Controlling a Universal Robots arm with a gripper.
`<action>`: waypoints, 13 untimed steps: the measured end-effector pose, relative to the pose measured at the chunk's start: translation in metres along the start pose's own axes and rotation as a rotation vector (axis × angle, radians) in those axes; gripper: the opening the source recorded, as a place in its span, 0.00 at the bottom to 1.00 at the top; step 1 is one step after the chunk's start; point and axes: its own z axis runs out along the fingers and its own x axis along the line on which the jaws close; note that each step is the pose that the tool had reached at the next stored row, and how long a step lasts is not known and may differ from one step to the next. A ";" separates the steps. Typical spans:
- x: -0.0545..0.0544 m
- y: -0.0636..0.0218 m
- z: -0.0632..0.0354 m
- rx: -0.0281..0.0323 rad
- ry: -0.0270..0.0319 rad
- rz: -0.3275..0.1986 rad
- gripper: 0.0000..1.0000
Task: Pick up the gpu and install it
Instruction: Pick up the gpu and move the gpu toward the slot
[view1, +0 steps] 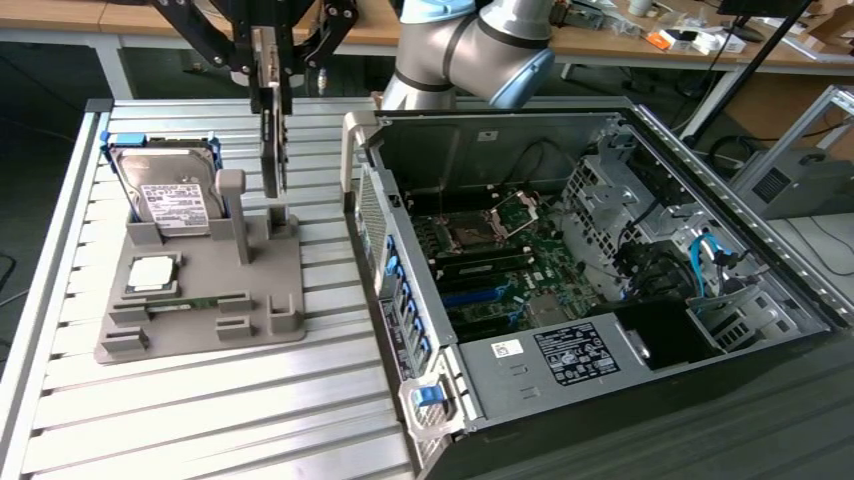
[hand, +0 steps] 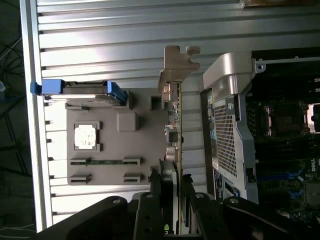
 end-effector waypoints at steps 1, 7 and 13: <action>-0.001 -0.0020 -0.0001 0.0001 0.0004 0.000 0.27; -0.010 -0.0048 0.0002 0.0007 0.0082 0.001 0.27; -0.018 -0.0047 0.0008 0.0012 0.0152 0.001 0.27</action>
